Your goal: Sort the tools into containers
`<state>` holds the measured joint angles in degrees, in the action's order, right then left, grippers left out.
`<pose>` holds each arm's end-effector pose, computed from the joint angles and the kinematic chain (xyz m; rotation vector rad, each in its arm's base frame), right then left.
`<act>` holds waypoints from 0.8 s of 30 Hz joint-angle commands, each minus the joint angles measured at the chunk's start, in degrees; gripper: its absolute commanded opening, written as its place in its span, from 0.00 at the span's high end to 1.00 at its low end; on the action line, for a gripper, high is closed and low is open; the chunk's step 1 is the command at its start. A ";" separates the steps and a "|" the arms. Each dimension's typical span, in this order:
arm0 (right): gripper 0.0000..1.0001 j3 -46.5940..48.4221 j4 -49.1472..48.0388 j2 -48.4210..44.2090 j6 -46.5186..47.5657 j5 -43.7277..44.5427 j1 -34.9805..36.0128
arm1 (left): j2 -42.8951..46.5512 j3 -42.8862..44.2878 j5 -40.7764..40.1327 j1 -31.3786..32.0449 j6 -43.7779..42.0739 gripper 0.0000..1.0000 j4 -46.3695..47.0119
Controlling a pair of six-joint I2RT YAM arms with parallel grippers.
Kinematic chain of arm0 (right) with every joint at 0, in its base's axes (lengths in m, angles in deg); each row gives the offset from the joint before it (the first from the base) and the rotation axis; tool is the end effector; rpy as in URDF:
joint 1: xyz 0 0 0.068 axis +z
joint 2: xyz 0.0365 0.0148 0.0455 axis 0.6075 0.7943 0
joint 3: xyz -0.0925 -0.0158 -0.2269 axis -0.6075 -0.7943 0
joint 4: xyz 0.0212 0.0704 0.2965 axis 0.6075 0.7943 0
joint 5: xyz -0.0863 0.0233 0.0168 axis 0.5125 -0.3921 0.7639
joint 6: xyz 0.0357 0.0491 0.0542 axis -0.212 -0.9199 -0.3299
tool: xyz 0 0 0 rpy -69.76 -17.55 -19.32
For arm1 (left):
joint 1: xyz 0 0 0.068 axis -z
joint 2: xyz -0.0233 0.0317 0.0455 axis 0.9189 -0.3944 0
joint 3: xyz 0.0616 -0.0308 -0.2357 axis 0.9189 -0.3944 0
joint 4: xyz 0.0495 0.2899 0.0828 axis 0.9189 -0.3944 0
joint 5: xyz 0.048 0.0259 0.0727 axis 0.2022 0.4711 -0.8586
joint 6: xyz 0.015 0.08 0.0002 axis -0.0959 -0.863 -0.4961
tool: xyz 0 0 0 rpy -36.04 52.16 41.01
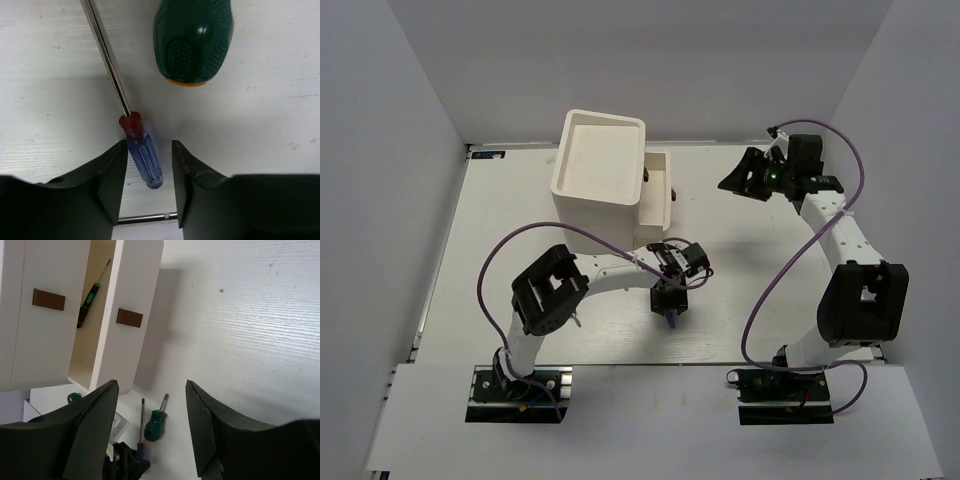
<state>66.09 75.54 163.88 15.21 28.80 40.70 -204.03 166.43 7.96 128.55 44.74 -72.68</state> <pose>0.4254 0.0604 0.2603 0.0048 2.1732 0.8081 0.2073 -0.3688 0.0767 0.0111 2.9475 -0.1563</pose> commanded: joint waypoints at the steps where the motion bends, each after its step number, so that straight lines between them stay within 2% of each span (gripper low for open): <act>1: 0.38 -1.37 -1.62 -3.38 -0.03 -1.62 -0.74 | -3.12 1.30 -3.45 1.06 0.62 0.51 -0.29; 2: 0.38 -1.81 -1.54 -3.99 -0.03 -1.54 -0.91 | -3.12 2.17 -3.45 1.06 0.62 0.56 -0.30; 3: 0.38 -2.07 -1.45 -4.08 0.32 -1.62 -1.09 | -3.12 2.79 -3.45 1.06 0.62 0.71 -0.30; 6: 0.40 -2.95 -1.10 -4.96 0.76 -1.45 -1.62 | -2.34 2.80 -3.45 2.11 -0.17 0.95 -2.49; 7: 0.43 -3.04 -0.92 -5.31 0.94 -1.36 -1.62 | -1.72 2.80 -4.32 2.64 -1.48 0.99 -3.89; 13: 0.57 -3.83 -0.39 -5.40 2.16 -1.97 -2.76 | 7.75 2.80 -7.31 4.84 -2.55 1.00 -10.31; 18: 0.59 -3.57 1.10 -4.79 5.85 -2.41 -2.59 | 11.72 11.65 -11.88 7.47 -6.74 1.00 -15.94; 20: 0.38 -3.57 2.93 -4.61 12.07 -0.15 -2.50 | 11.73 17.43 -14.25 7.48 -9.83 1.00 -15.15; 22: 0.23 -3.31 5.04 -3.31 17.16 4.76 -2.67 | 11.73 23.67 -15.83 6.35 -13.87 1.00 -13.22; 23: 0.28 -2.87 7.93 -2.86 17.98 4.62 -4.33 | 11.73 25.63 -17.24 6.34 -14.41 1.00 -13.22; 24: 0.63 -1.56 9.52 -1.46 19.55 3.92 -4.69 | 10.95 27.39 -18.47 4.86 -16.59 1.00 -12.52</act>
<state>62.42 79.26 160.45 26.62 30.09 37.86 -196.82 188.11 -4.08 135.67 34.33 -86.40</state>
